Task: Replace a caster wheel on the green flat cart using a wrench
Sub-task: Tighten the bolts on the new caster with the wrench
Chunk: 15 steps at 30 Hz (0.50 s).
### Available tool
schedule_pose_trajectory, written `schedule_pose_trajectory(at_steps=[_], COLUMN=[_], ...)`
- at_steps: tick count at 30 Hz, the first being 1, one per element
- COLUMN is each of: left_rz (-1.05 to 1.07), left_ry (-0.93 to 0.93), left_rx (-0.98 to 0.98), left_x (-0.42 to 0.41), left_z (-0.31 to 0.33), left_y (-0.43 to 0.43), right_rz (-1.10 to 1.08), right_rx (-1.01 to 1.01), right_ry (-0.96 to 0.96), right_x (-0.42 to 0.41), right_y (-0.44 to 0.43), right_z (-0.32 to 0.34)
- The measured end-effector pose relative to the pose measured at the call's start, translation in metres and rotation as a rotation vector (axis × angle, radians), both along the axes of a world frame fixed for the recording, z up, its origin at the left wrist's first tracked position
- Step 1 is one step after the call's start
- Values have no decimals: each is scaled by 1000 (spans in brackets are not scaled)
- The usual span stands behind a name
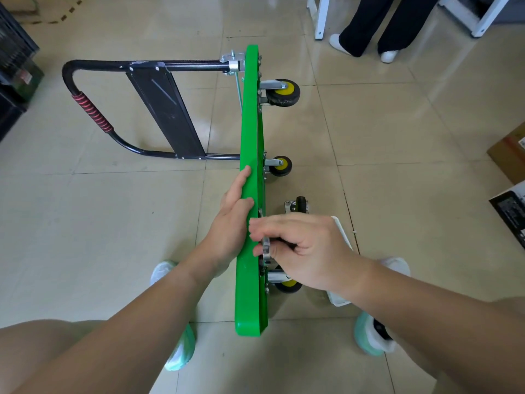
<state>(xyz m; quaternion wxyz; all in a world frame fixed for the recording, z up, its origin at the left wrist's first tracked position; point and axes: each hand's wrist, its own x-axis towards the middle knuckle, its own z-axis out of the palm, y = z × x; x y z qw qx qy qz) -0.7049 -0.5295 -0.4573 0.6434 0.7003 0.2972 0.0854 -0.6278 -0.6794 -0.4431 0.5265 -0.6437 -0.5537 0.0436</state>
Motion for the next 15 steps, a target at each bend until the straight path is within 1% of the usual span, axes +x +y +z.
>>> schedule_pose_trajectory(at_steps=[3,7,11,13,15], left_rz=[-6,-10,-13,-7,-10], left_ry=[1,5,2,3,0], left_rx=[-8,-14,-12,-16,-20], left_x=[0,-1,-1,-1,0], left_z=[-2,-1,-1,0,-1], left_y=[2,3,4,3,3], right_rz=[-50,45,55,53,24], right_rx=[63,59,99,91,93], right_ry=[-70,-216,-208,-237,-226], right_x=[7,-3,0,-1,-2], right_y=[4,4,2,0,0], right_z=[2,-10,-20,-25,-28])
